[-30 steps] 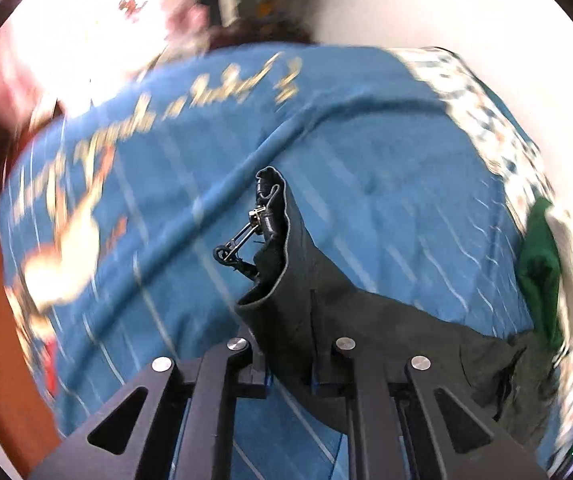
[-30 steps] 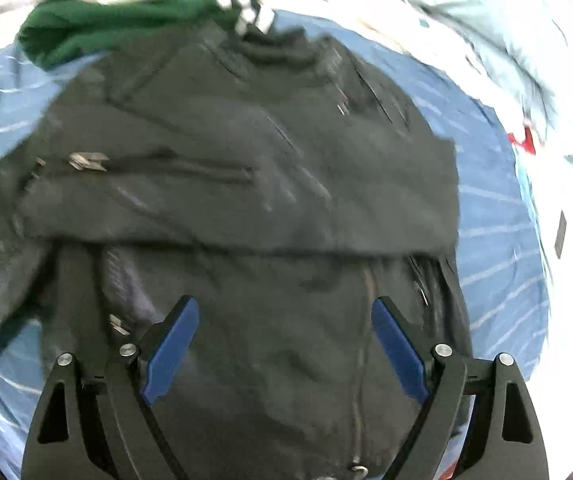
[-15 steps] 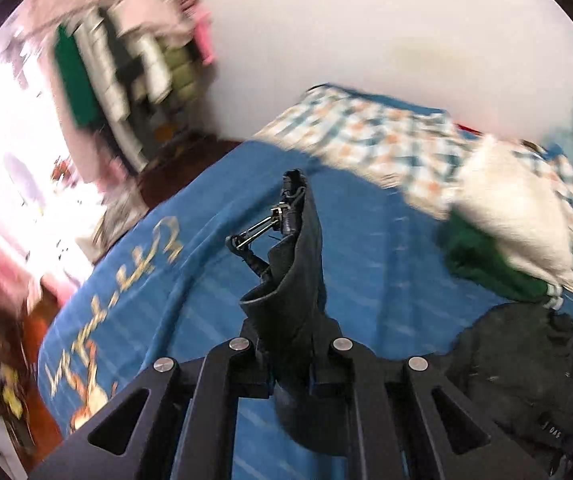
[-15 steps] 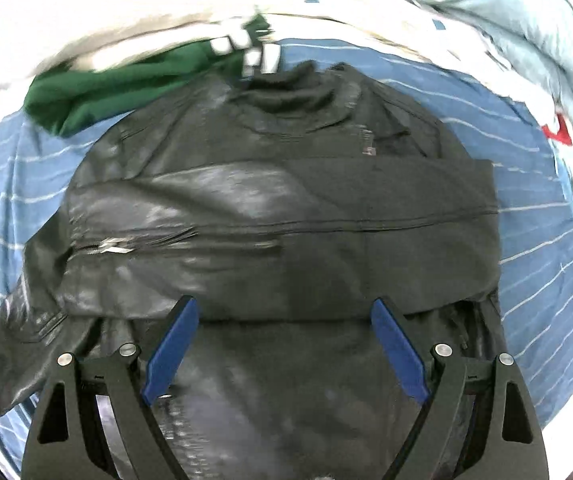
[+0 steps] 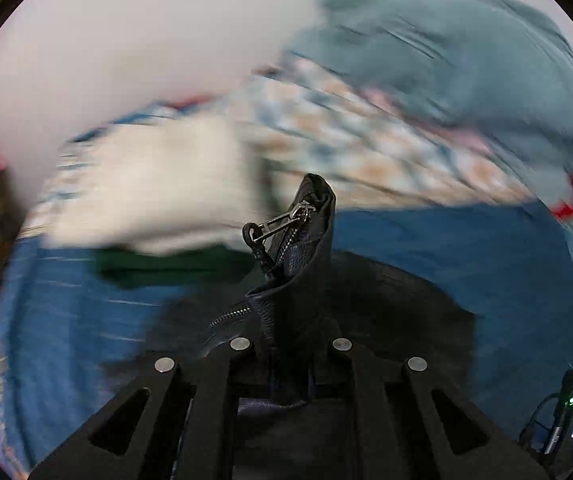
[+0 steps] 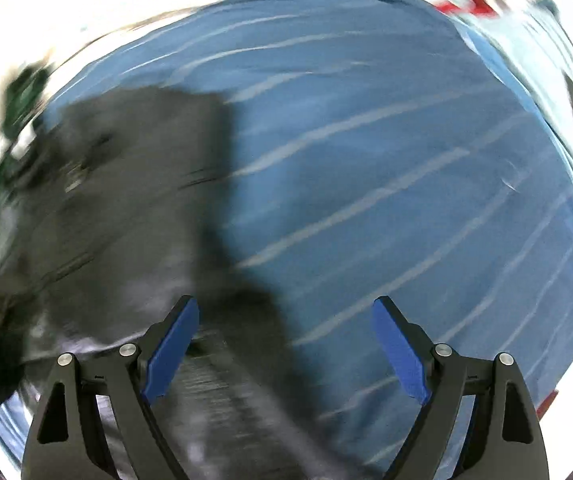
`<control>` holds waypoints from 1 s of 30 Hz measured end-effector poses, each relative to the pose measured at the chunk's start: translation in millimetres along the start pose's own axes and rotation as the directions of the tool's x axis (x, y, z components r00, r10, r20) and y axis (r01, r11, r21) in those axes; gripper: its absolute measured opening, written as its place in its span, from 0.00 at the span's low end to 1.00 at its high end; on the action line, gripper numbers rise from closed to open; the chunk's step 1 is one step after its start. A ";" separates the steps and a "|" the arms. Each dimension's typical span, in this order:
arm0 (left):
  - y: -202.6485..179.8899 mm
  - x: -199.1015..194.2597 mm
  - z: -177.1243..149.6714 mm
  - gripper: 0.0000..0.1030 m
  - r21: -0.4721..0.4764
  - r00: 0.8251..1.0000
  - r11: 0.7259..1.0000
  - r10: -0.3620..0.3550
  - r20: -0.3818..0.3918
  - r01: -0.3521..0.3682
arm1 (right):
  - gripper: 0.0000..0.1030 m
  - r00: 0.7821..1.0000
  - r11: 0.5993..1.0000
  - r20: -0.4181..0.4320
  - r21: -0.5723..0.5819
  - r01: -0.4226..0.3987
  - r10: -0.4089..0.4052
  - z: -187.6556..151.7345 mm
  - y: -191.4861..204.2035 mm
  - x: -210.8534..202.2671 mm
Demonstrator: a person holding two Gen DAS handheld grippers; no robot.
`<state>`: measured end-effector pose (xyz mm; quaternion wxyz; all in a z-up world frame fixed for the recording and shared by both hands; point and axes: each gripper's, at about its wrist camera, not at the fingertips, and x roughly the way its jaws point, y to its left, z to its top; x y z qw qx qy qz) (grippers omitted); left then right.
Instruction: Fold large clothes
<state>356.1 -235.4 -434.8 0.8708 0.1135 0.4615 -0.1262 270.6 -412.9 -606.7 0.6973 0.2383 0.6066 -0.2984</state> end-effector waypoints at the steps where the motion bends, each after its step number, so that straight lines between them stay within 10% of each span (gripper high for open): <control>1: -25.6 12.7 -2.8 0.06 0.024 0.999 0.999 -0.026 -0.024 0.026 | 0.87 1.000 1.000 -0.005 0.013 0.003 -0.003 1.7 -12.8 2.2; 8: -123.1 98.8 -49.1 0.15 0.109 0.967 0.992 -0.040 -0.250 0.070 | 0.87 0.995 0.998 -0.077 0.039 -0.056 0.059 7.6 -97.0 21.2; 11: -123.7 99.9 -52.5 0.48 0.072 0.961 0.993 -0.074 -0.265 0.096 | 0.87 0.980 0.987 -0.116 0.037 -0.158 0.162 8.8 -116.5 24.7; 13: -117.7 91.4 -46.9 0.93 0.021 0.961 0.991 -0.124 -0.246 0.134 | 0.87 0.963 0.974 -0.148 0.047 -0.221 0.226 9.2 -126.8 25.5; 18: -93.8 66.3 -37.5 0.95 -0.094 0.957 0.979 -0.196 -0.215 0.180 | 0.80 0.920 0.938 -0.179 0.049 -0.344 0.347 14.8 -138.8 8.5; 21: -58.2 43.3 -53.1 0.95 -0.172 0.958 0.978 -0.157 -0.241 0.117 | 0.27 0.903 0.921 -0.186 0.039 -0.388 0.388 32.8 -123.6 -4.0; 30: 114.5 16.7 -122.4 0.95 -0.359 0.921 0.885 0.164 -0.355 -0.296 | 0.26 0.825 0.815 -0.263 -0.179 -0.552 0.501 74.4 31.9 -19.1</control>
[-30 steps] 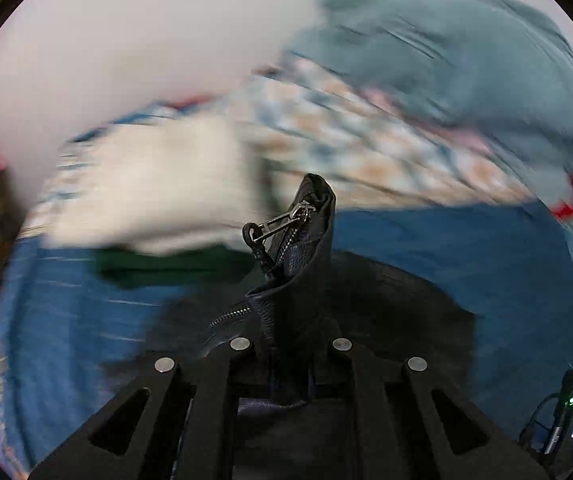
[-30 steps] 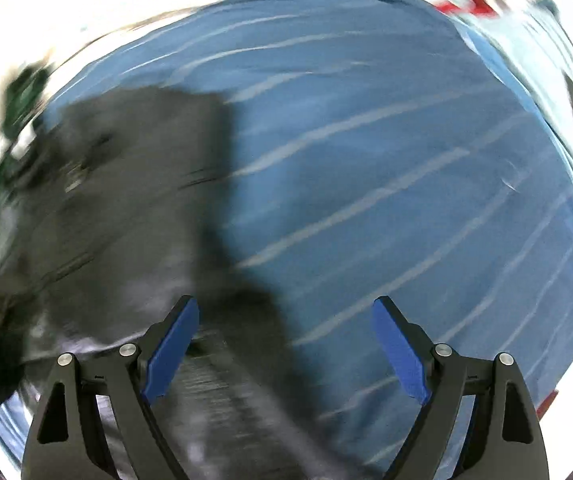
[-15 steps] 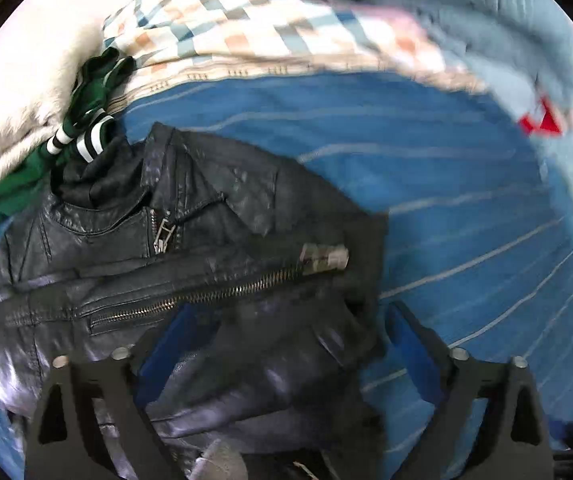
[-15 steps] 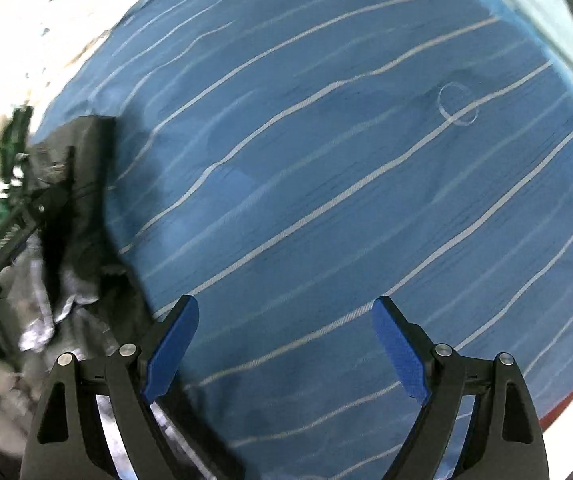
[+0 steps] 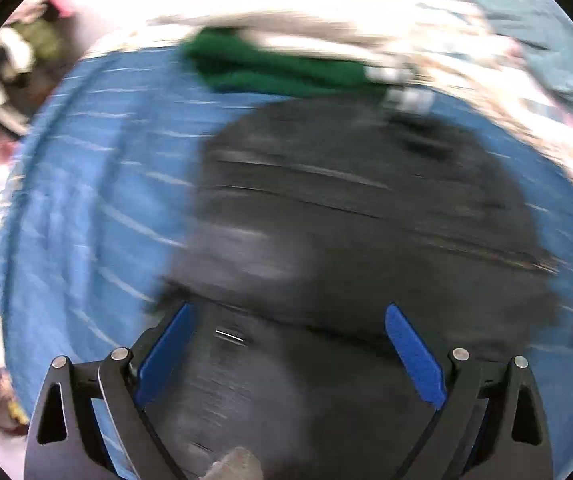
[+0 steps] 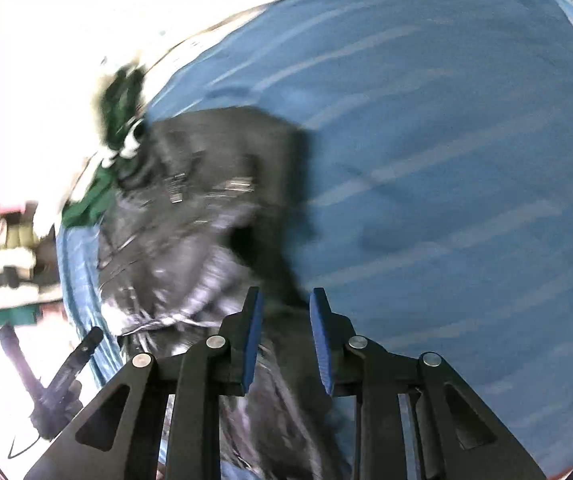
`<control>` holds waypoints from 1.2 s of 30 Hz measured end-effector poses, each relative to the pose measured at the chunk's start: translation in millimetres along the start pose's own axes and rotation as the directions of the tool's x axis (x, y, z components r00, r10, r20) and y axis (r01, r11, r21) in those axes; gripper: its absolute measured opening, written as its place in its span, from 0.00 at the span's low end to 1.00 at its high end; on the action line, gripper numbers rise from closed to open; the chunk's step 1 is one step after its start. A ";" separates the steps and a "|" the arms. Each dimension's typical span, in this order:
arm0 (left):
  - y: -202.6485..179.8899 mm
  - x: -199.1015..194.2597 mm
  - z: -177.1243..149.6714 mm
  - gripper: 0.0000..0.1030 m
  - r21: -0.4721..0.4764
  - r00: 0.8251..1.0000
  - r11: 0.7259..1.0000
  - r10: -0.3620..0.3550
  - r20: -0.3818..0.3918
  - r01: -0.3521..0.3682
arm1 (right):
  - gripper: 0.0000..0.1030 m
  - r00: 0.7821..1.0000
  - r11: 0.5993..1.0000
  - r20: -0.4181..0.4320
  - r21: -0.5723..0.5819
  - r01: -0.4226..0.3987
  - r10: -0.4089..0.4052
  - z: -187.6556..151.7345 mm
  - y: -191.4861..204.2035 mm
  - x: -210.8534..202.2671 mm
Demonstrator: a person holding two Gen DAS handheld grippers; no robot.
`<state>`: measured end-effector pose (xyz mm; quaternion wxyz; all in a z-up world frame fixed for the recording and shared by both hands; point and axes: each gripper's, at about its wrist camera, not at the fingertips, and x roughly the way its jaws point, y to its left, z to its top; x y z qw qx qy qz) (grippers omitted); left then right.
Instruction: Fold large clothes
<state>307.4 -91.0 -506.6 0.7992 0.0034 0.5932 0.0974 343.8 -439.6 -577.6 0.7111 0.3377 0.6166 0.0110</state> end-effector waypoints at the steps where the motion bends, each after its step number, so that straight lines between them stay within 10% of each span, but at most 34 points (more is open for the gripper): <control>1: 13.6 12.9 4.1 0.95 -0.011 0.999 0.999 0.044 0.006 -0.044 | 0.26 1.000 0.999 -0.005 -0.045 -0.008 0.008 6.0 21.2 9.2; 4: 44.1 57.9 20.9 0.95 -0.044 0.982 0.981 0.187 -0.003 -0.187 | 0.24 1.000 0.993 -0.024 -0.122 0.010 -0.013 17.0 66.9 39.0; 9: 66.8 112.2 31.8 1.00 -0.069 0.985 0.986 0.146 -0.088 -0.152 | 0.17 0.969 0.981 -0.171 -0.109 0.162 -0.179 22.1 75.9 121.4; 14: 70.3 109.5 33.4 1.00 -0.060 0.988 0.992 0.103 -0.111 -0.111 | 0.11 0.939 0.985 -0.308 0.030 0.170 -0.153 39.0 64.0 135.1; 20: 67.7 49.6 36.1 1.00 -0.038 0.997 0.997 0.067 -0.023 -0.068 | 0.15 0.978 0.988 -0.142 0.005 0.155 -0.153 42.4 74.9 47.3; 25: 50.5 73.5 38.0 1.00 0.064 0.983 0.982 0.175 0.050 -0.178 | 0.10 0.925 0.947 -0.210 -0.013 0.322 -0.318 24.7 41.4 91.7; 31: 67.6 118.0 35.4 1.00 0.045 0.998 0.997 0.055 0.007 -0.055 | 0.10 0.891 0.911 -0.193 -0.064 0.407 -0.411 24.4 49.4 113.3; 35: 79.0 118.1 28.5 1.00 0.010 0.998 1.000 -0.028 0.060 0.027 | 0.33 0.934 0.940 -0.117 -0.093 0.327 -0.337 8.1 68.8 70.7; 36: 80.8 117.4 27.6 1.00 -0.023 0.997 0.998 -0.056 0.055 0.057 | 0.53 0.937 0.942 -0.107 -0.090 0.322 -0.331 -0.7 69.8 59.3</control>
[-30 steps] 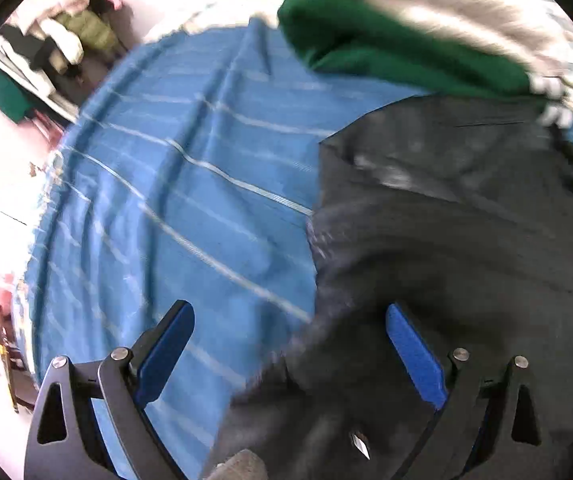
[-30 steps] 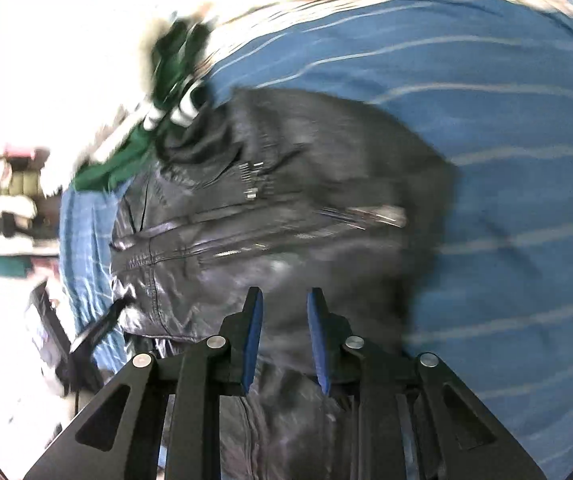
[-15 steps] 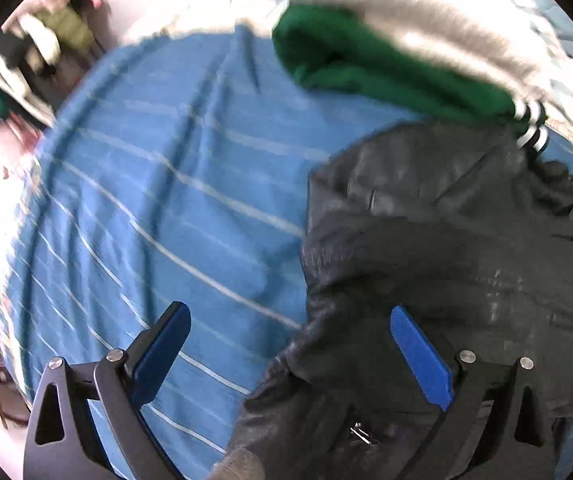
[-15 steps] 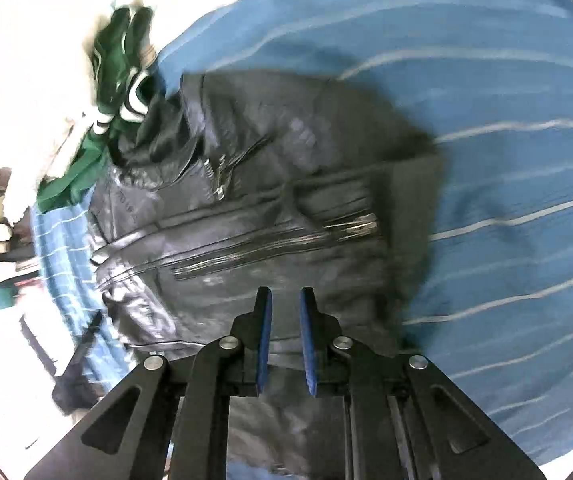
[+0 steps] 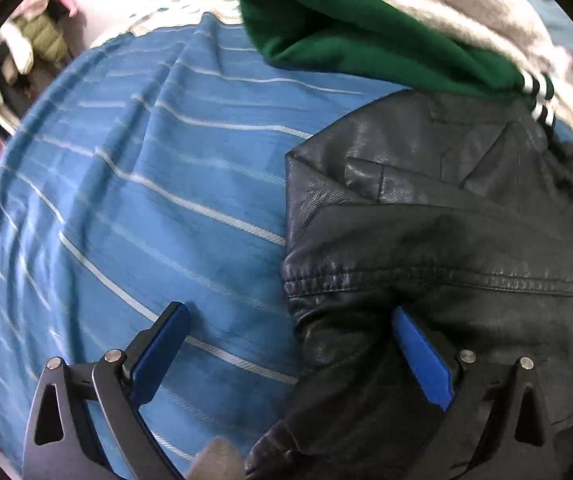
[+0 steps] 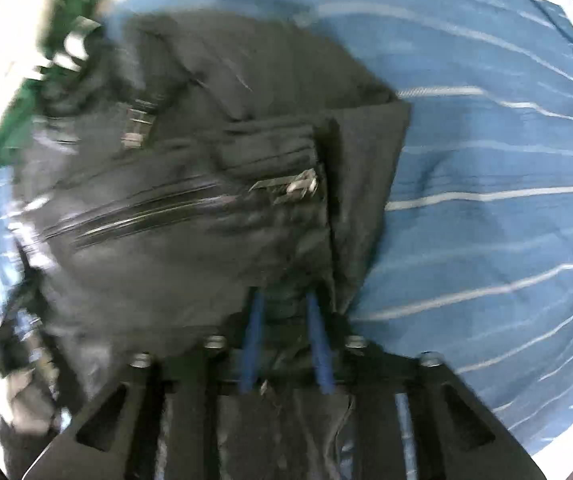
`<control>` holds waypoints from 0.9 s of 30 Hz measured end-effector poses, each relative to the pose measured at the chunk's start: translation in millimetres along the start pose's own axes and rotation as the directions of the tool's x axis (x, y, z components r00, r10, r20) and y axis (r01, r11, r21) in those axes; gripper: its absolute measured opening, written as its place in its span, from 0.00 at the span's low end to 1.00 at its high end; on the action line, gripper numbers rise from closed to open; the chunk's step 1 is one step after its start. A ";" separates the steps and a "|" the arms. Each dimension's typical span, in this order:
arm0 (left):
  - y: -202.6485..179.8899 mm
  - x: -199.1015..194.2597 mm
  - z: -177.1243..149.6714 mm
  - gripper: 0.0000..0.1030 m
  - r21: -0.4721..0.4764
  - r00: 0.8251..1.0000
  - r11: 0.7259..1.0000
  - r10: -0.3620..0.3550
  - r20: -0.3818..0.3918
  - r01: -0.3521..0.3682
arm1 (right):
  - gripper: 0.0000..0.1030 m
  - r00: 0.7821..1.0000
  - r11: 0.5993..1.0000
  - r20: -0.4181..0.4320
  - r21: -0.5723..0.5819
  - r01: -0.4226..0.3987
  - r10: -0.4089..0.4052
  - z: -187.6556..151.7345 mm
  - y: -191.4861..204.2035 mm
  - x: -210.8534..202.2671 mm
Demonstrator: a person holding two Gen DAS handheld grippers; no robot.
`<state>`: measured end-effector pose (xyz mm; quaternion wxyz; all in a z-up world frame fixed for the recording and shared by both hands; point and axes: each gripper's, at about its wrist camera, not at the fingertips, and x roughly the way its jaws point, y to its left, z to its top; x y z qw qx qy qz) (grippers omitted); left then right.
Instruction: Fold large clothes
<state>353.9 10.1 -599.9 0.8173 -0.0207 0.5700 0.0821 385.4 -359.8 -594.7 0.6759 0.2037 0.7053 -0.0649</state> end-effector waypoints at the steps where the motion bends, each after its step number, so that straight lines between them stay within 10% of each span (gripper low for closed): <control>1: 1.9 -0.4 0.8 1.00 -0.025 0.999 0.999 -0.027 -0.018 0.027 | 0.69 1.000 1.000 0.003 0.000 0.002 -0.002 -7.8 -0.9 -5.1; 7: 0.7 -38.1 4.0 1.00 -0.058 0.998 0.997 0.044 -0.050 -0.047 | 0.68 0.985 0.992 -0.127 -0.057 0.109 -0.116 -47.1 -8.6 30.2; 8: -5.9 -47.7 -0.4 1.00 -0.040 0.998 0.998 0.054 -0.040 -0.056 | 0.59 0.983 0.990 -0.125 -0.054 0.127 -0.133 -49.4 -10.6 37.6; 9: -15.6 -54.0 -6.5 1.00 -0.003 0.996 0.997 0.078 -0.034 -0.078 | 0.19 0.978 0.984 -0.107 -0.045 0.175 -0.179 -51.3 -14.7 41.9; 10: -24.7 -53.4 -12.1 1.00 0.043 0.992 0.992 0.119 -0.041 -0.118 | 0.13 0.982 0.987 -0.091 -0.007 0.164 -0.163 -52.1 -21.0 40.4; 14: -41.2 -25.3 -33.3 1.00 0.117 0.982 0.978 0.180 -0.061 -0.172 | 0.13 0.994 0.981 -0.066 0.172 0.092 -0.081 -62.8 -62.4 31.2; 20: -41.8 -25.9 -23.8 1.00 0.117 0.979 0.976 0.193 -0.067 -0.184 | 0.27 0.990 0.992 -0.142 0.119 0.039 -0.022 -51.6 -67.7 19.5; 27: -60.4 -58.1 -44.5 1.00 0.136 0.925 0.916 0.379 0.011 -0.376 | 0.31 0.988 0.995 -0.122 0.045 -0.093 0.098 -27.5 -87.8 -18.6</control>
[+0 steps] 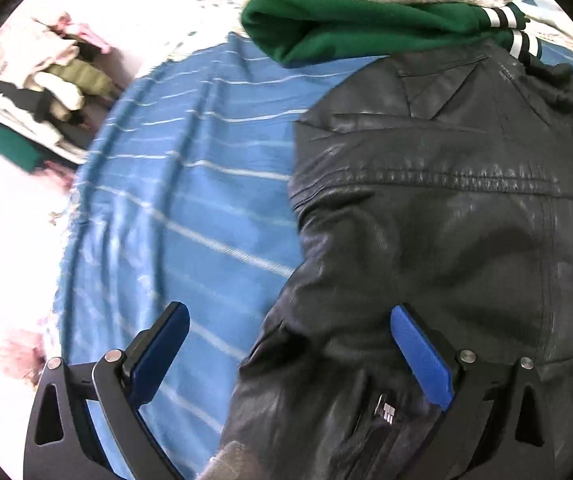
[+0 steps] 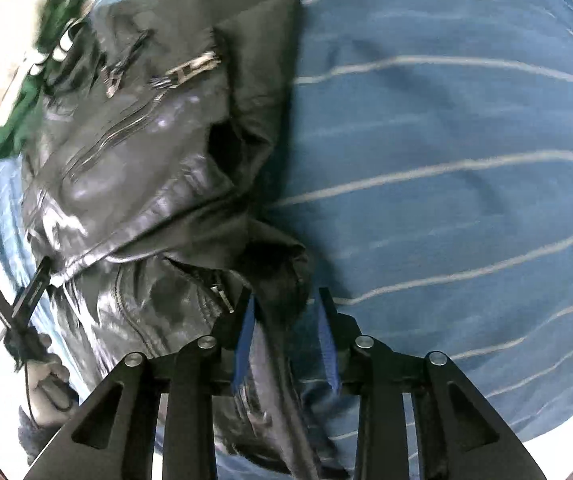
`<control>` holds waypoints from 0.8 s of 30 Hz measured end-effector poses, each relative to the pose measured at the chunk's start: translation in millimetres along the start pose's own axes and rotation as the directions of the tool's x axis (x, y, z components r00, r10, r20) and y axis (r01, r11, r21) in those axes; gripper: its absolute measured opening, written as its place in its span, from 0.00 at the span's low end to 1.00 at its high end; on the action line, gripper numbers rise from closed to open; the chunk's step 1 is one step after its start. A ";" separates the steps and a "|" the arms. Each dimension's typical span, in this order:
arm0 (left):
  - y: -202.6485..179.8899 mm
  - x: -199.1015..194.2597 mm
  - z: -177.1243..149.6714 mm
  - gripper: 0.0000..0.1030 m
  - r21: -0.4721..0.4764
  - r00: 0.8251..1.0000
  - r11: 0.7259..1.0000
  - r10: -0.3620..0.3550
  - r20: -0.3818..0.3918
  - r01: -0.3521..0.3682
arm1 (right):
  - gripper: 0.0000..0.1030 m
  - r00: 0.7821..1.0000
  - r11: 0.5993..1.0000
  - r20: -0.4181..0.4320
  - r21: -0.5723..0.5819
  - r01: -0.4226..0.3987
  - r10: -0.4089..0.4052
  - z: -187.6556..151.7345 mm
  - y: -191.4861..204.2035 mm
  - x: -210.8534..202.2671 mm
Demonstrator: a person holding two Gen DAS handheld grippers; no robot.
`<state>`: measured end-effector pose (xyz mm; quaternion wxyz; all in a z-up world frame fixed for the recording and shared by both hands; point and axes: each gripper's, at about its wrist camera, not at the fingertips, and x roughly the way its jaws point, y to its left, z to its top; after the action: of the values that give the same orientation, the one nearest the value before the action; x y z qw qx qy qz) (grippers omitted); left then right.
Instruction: Fold large clothes
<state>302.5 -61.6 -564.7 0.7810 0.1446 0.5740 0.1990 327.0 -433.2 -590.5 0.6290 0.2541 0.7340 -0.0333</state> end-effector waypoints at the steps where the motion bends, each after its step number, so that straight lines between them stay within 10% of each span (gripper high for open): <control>1: -0.6 -4.9 -5.1 1.00 -0.010 1.000 1.000 0.029 -0.006 -0.029 | 0.33 1.000 1.000 0.021 -0.017 -0.018 0.018 9.7 0.3 -11.4; 5: -6.1 -21.0 -21.9 1.00 -0.030 0.993 0.993 0.115 -0.041 -0.116 | 0.72 0.986 0.986 0.037 -0.008 -0.164 0.165 48.4 -26.1 -25.4; 9: -34.4 -48.8 -49.6 1.00 0.057 0.961 0.960 0.276 -0.030 -0.274 | 0.74 0.985 0.985 0.033 -0.026 -0.171 0.171 83.8 -59.8 -34.9; 13: -94.5 -86.8 -96.5 1.00 0.230 0.902 0.874 0.427 0.058 -0.428 | 0.74 0.996 0.986 0.082 -0.164 0.034 -0.020 90.7 -82.1 -43.1; 19: -176.8 -148.4 -159.4 1.00 0.379 0.909 0.831 0.410 0.077 -0.407 | 0.74 0.980 0.958 0.089 -0.215 0.191 -0.176 73.1 -140.1 -53.8; 24: -215.3 -215.4 -194.2 1.00 0.414 0.942 0.850 0.328 0.069 -0.326 | 0.74 0.978 0.963 0.066 -0.171 0.208 -0.200 47.0 -187.2 -66.8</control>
<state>92.0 -354.0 -539.9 0.6851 0.4041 0.5717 0.2012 297.3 -635.3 -588.0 0.6598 0.1194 0.7409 -0.0387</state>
